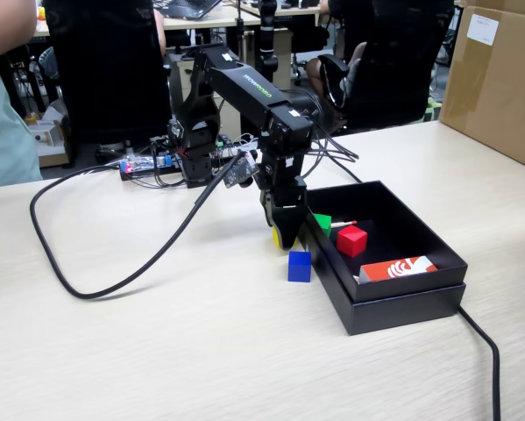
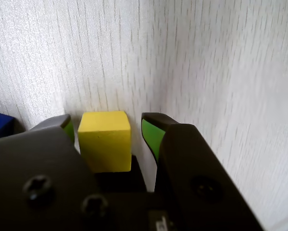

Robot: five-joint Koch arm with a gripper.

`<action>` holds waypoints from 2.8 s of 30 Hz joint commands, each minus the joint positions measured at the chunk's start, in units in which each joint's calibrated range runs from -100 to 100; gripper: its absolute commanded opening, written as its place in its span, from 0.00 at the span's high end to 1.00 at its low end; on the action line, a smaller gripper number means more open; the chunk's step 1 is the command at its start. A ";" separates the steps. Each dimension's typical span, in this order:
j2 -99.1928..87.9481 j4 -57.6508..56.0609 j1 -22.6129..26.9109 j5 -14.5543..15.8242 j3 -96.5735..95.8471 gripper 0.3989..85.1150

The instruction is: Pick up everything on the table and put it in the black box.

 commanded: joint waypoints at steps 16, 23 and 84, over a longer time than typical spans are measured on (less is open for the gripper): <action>-27.40 -0.13 -1.61 -2.44 9.87 0.94; -23.38 -0.30 1.37 -4.54 26.55 0.94; 15.63 -1.25 -3.08 -1.42 34.17 0.46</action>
